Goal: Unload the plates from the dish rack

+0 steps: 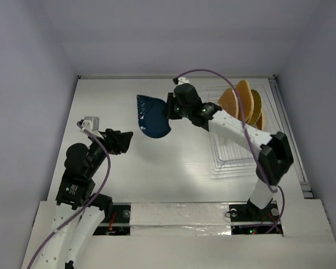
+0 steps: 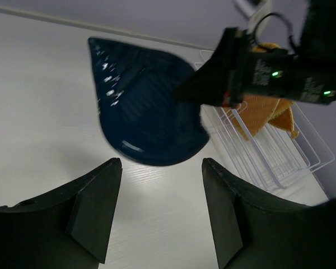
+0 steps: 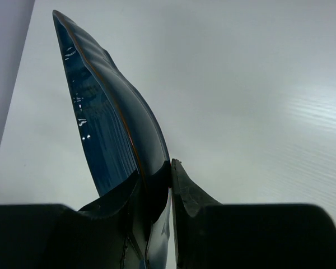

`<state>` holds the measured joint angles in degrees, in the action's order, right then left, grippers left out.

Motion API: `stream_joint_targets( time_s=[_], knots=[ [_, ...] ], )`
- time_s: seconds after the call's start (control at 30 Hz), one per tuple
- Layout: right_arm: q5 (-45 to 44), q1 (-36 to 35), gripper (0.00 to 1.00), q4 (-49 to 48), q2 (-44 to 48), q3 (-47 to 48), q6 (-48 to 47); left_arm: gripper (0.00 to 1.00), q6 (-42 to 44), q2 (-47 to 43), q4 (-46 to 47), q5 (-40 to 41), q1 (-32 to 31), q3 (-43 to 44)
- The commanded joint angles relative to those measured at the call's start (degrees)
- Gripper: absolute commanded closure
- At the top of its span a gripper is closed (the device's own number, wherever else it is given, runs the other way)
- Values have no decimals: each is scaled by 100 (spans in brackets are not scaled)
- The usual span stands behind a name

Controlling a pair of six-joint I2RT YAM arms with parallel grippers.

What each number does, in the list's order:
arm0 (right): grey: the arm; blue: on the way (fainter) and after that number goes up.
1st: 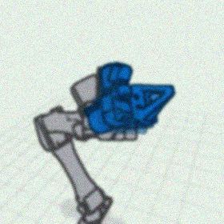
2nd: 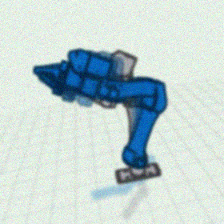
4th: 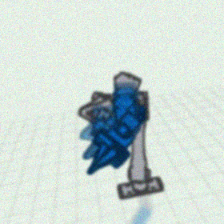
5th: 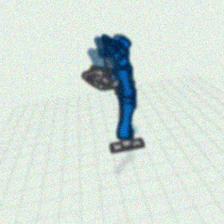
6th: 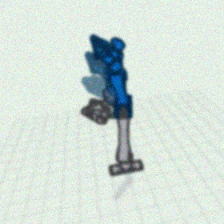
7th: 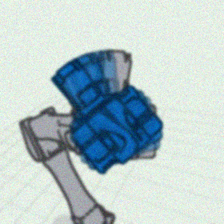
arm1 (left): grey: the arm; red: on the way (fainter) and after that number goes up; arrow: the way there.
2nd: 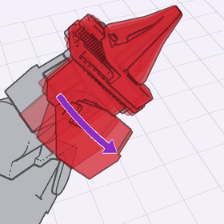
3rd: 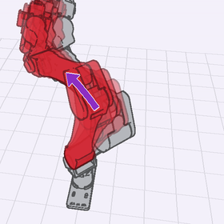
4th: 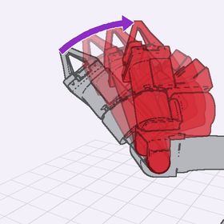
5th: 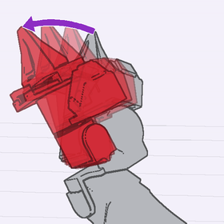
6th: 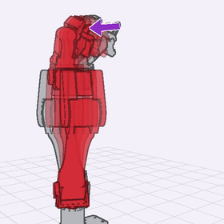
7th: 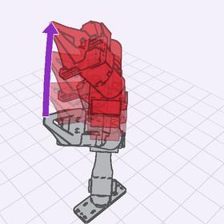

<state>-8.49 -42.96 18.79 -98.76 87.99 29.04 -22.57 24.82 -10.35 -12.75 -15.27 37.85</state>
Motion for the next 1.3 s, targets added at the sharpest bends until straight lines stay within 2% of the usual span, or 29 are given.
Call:
stream_joint_targets(
  time_s=[0.0, 0.1, 0.33, 0.73, 0.8, 0.83, 0.9, 0.93, 1.1, 1.27],
  knots=[
    [1296, 7, 100, -1735, -457, 78, 953, 44, 16, -65, 121, 212, 33, 65],
    [1622, 7, 100, -2412, -976, 78, 1516, 44, 7, -47, 130, 168, 85, 56],
    [2053, -46, 100, -3055, -2199, 737, 2509, 45, -2, 5, 156, 124, 85, 30],
    [2097, -529, 100, -3187, -4071, 2240, 3809, 45, -20, 32, 209, -8, 85, -5],
    [2219, -591, 92, -3354, -4230, 2328, 4021, 45, -20, 14, 209, -8, 85, -5],
    [2307, -591, 80, -3607, -4361, 2320, 4118, 45, -20, 23, 217, -8, 85, -5],
    [2440, -591, 68, -3951, -4415, 2188, 4373, 45, -11, 5, 209, -17, 85, -14],
    [2449, -591, 59, -4031, -4389, 2118, 4408, 45, -20, -3, 217, -25, 85, -14],
    [2308, -591, 41, -4129, -4020, 1661, 4234, 45, -20, -21, 218, -34, 85, -14],
    [2107, -591, 14, -3901, -3484, 1178, 3681, 45, -20, -38, 218, -25, 85, -14]
  ],
)
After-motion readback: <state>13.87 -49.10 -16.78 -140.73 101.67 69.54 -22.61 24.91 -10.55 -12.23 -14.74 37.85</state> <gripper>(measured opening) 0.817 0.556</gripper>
